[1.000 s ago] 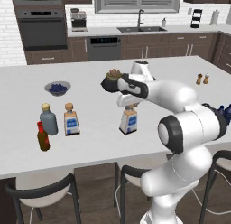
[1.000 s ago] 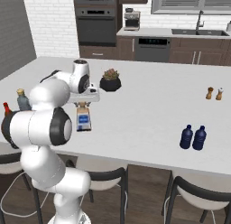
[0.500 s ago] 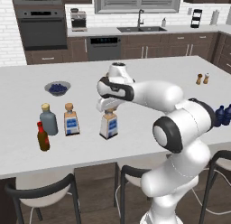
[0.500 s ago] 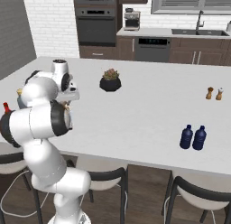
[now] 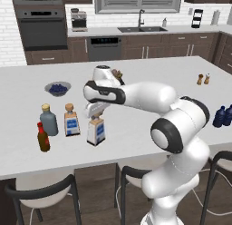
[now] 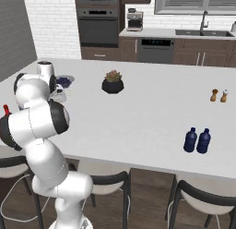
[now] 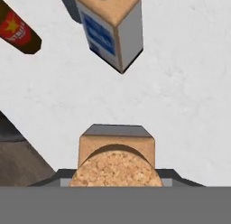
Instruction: Move the plastic bottles in the middle to the plastics group, and the glass bottles in the middle to the glass group.
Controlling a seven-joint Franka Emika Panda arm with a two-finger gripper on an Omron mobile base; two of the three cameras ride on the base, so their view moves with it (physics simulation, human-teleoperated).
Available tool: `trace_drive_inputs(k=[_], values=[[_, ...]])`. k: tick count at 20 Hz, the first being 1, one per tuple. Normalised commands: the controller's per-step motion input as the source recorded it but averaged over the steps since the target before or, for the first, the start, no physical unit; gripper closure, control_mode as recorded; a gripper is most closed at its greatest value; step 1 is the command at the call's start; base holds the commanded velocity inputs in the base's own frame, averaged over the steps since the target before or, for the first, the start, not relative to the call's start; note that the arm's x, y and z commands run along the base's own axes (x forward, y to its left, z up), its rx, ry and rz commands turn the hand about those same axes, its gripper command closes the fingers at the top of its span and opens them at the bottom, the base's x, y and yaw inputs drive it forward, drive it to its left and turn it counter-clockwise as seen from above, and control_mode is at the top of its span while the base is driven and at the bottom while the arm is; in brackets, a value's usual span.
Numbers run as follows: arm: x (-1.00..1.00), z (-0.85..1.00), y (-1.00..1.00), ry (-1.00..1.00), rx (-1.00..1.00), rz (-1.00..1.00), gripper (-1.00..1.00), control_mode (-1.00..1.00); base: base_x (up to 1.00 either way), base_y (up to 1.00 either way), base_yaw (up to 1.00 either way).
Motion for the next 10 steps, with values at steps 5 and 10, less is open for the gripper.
trace_drive_inputs(k=[5, 10], values=[[-0.02, 0.0, 0.63, 0.0, 0.0, 0.12, 1.0, -1.0, 0.0, 0.0, 0.0], [0.0, 0.0, 0.47, 0.0, 0.0, 0.01, 1.0, -1.0, 0.0, 0.0, 0.0]])
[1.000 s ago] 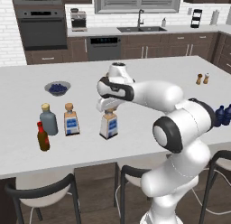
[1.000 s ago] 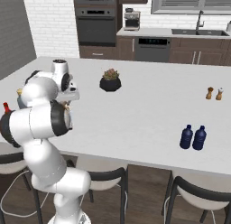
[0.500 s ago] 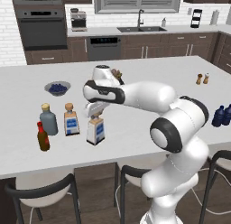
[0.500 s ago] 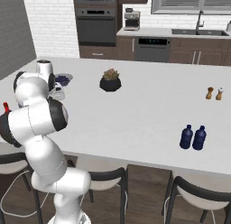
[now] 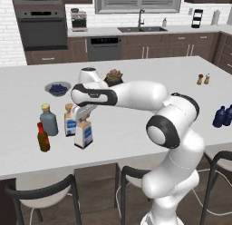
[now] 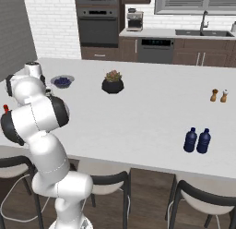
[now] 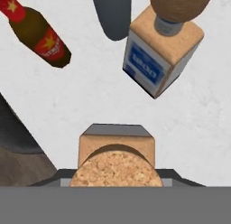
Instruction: Move the plastic bottles in the middle to the plastics group, and the glass bottles in the middle to the glass group.
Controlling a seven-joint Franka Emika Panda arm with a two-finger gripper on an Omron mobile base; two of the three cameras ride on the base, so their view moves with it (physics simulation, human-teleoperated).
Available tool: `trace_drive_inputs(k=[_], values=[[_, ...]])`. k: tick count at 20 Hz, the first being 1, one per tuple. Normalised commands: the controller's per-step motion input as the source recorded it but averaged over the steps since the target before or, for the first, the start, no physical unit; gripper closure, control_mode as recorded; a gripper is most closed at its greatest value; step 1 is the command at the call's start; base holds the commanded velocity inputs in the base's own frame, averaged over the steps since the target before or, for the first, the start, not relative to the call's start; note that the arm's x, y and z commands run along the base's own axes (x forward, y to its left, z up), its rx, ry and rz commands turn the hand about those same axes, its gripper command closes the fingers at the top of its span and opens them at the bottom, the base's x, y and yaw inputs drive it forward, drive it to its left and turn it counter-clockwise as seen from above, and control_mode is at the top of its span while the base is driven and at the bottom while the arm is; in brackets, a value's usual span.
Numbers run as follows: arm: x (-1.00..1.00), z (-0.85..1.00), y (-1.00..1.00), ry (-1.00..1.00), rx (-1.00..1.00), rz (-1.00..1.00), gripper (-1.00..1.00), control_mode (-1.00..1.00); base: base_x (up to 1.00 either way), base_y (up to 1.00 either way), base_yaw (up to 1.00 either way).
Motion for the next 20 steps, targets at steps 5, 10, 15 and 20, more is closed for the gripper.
trace_drive_inputs(k=[5, 10, 15, 20], values=[[0.0, -0.01, 0.23, 0.01, 0.0, 0.0, 1.0, -1.0, 0.0, 0.0, 0.0], [0.04, 0.0, 0.04, 0.02, 0.0, -0.03, 1.0, -1.0, 0.0, 0.0, 0.0], [0.0, -0.09, 0.17, 0.0, 0.0, -0.08, 1.0, -1.0, 0.0, 0.0, 0.0], [0.0, -0.13, 0.22, 0.0, 0.0, -0.09, 1.0, -1.0, 0.0, 0.0, 0.0]])
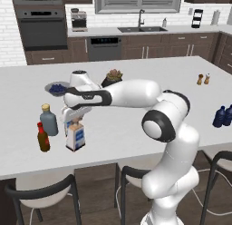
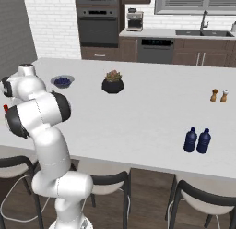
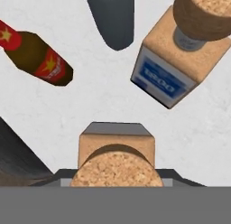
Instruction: Move the plastic bottles in the middle to the plastics group, and the glass bottles in the middle to the glass group.
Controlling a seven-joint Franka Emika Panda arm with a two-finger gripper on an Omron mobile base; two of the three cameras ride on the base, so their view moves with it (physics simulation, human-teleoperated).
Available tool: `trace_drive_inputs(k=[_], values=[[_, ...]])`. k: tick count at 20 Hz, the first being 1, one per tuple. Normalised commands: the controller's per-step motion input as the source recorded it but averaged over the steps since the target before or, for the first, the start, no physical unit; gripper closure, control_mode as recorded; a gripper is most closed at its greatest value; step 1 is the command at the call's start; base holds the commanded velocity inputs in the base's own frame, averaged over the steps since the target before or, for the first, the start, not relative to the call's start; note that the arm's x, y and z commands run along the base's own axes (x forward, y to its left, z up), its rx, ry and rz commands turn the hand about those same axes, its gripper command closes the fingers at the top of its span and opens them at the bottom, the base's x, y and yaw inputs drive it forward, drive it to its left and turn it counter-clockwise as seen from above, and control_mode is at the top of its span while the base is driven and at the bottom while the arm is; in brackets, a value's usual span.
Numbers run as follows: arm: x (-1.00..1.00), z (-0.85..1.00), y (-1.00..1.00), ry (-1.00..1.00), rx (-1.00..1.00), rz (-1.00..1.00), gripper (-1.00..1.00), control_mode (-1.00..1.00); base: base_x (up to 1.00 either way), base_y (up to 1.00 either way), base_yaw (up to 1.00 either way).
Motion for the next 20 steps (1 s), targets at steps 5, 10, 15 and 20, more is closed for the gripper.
trace_drive_inputs(k=[5, 10, 15, 20], values=[[0.04, -0.17, 0.23, 0.0, 0.0, -0.02, 1.0, -1.0, 0.0, 0.0, 0.0], [0.13, -0.03, 0.14, 0.0, 0.0, 0.0, 1.0, -1.0, 0.0, 0.0, 0.0], [0.01, 0.0, 0.03, -0.02, 0.0, 0.0, 1.0, -1.0, 0.0, 0.0, 0.0], [-0.03, 0.02, 0.0, -0.07, 0.02, 0.0, 1.0, -1.0, 0.0, 0.0, 0.0]])
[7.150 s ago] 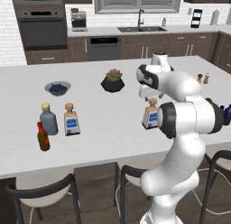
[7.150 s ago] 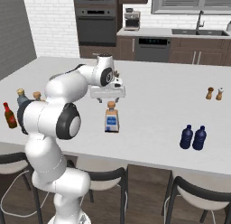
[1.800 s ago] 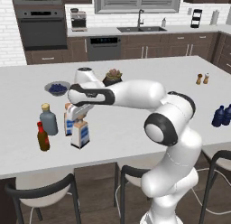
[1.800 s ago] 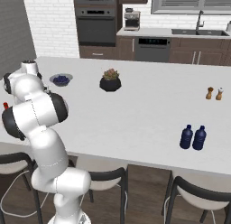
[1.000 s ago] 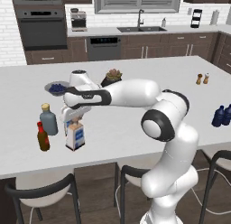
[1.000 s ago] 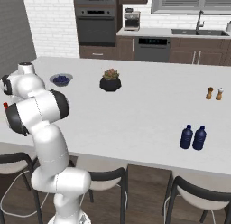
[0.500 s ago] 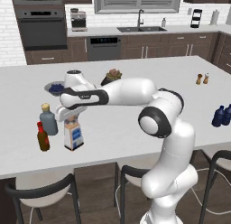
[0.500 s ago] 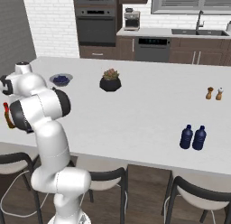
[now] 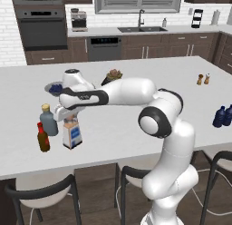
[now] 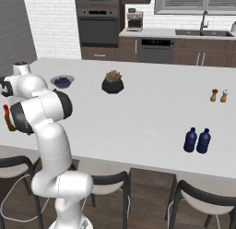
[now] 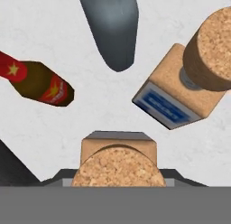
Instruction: Move the plastic bottles in the middle to the plastics group, and the glass bottles in the middle to the glass group.
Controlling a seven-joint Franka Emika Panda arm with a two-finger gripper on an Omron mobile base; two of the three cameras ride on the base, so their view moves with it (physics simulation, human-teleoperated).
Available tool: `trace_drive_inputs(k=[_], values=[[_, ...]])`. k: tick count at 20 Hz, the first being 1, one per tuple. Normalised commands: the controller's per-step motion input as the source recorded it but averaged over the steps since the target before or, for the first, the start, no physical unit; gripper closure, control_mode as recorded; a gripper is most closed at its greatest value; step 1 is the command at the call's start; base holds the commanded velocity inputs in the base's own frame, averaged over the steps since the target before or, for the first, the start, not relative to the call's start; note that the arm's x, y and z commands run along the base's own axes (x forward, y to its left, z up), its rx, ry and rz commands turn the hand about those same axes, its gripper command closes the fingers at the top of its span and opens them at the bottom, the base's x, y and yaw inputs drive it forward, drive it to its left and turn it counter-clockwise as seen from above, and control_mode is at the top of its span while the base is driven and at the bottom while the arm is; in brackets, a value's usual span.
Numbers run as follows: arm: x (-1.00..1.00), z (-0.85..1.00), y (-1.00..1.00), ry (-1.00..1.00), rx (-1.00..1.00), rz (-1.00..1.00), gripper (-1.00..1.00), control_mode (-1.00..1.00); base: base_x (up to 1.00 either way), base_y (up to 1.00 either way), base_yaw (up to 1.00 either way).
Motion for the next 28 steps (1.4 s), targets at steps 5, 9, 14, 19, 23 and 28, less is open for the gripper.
trace_drive_inputs(k=[5, 9, 14, 19, 23, 28], values=[[0.0, -0.01, 0.0, -0.16, 0.02, 0.0, 1.0, -1.0, 0.0, 0.0, 0.0], [0.0, -0.21, 0.0, -0.08, 0.05, 0.0, 1.0, -1.0, 0.0, 0.0, 0.0], [0.0, -0.16, 0.0, 0.02, 0.02, 0.0, 1.0, -1.0, 0.0, 0.0, 0.0], [0.0, -0.11, 0.0, 0.0, 0.0, 0.0, 1.0, -1.0, 0.0, 0.0, 0.0], [0.0, 0.0, 0.0, 0.0, 0.0, 0.0, -1.0, -1.0, 0.0, 0.0, 0.0], [0.0, 0.0, 0.0, 0.0, 0.0, 0.0, -1.0, -1.0, 0.0, 0.0, 0.0]])
